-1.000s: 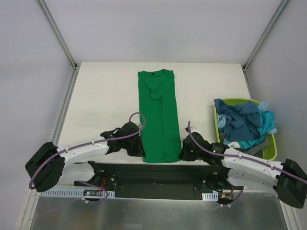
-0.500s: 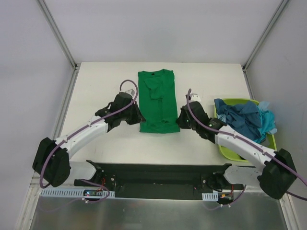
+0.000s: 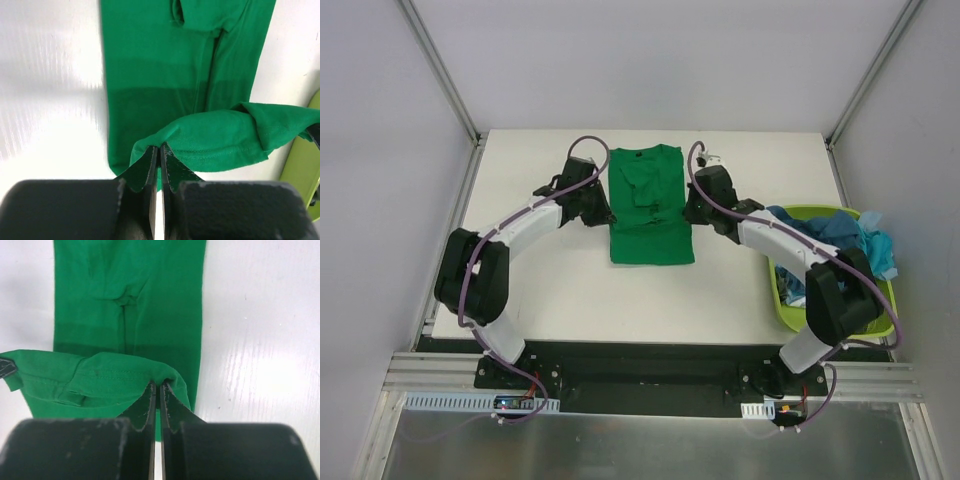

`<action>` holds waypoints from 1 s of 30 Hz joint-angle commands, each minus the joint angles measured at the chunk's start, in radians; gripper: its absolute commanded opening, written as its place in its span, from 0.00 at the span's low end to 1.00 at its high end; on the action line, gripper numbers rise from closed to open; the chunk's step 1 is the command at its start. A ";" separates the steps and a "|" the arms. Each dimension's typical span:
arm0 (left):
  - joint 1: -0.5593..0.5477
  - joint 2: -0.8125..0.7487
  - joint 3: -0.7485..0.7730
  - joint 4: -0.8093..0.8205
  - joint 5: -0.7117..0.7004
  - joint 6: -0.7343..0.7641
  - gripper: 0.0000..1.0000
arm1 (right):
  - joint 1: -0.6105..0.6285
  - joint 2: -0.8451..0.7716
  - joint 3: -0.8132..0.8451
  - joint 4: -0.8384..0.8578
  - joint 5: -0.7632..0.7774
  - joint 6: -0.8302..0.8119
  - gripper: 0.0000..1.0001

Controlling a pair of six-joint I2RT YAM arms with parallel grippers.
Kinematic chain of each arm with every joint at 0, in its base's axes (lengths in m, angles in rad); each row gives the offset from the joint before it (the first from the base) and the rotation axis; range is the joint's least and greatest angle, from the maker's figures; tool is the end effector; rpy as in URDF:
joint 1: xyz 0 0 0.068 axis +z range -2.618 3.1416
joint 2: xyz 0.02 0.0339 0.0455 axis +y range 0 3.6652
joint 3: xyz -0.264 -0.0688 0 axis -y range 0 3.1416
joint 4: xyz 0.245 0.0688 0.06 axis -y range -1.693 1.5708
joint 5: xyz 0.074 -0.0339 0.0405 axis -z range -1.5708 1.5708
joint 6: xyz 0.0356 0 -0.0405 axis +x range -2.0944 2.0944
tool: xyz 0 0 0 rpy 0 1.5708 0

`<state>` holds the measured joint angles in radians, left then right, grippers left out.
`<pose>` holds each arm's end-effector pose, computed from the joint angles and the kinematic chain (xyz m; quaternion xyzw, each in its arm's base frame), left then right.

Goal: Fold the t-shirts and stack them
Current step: Fold the folded rectangular tshirt in 1/3 of the way

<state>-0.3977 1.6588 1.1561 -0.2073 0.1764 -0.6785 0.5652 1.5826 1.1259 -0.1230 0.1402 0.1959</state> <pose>0.3382 -0.1489 0.2399 -0.0903 0.9015 -0.2817 0.3158 0.3074 0.1891 0.2634 -0.1284 0.8687 0.1190 0.4633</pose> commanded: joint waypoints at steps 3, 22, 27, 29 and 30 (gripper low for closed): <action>0.028 0.097 0.100 0.002 0.070 0.060 0.00 | -0.039 0.114 0.100 0.055 -0.037 -0.032 0.01; 0.068 0.122 0.154 0.002 0.051 0.060 0.96 | -0.108 0.240 0.221 0.036 -0.129 -0.053 0.87; 0.059 0.012 0.015 0.016 0.106 0.050 0.99 | -0.096 0.116 0.069 0.036 -0.205 -0.030 1.00; 0.043 -0.019 -0.045 0.032 0.136 0.043 0.99 | -0.096 0.067 -0.010 0.033 -0.220 0.017 0.99; 0.033 -0.030 -0.067 0.035 0.135 0.042 0.99 | -0.096 0.041 -0.052 0.033 -0.235 0.036 0.99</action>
<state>-0.3374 1.7073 1.1748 -0.1928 0.2569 -0.6353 0.4625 1.7439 1.1885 -0.0765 -0.0311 0.1658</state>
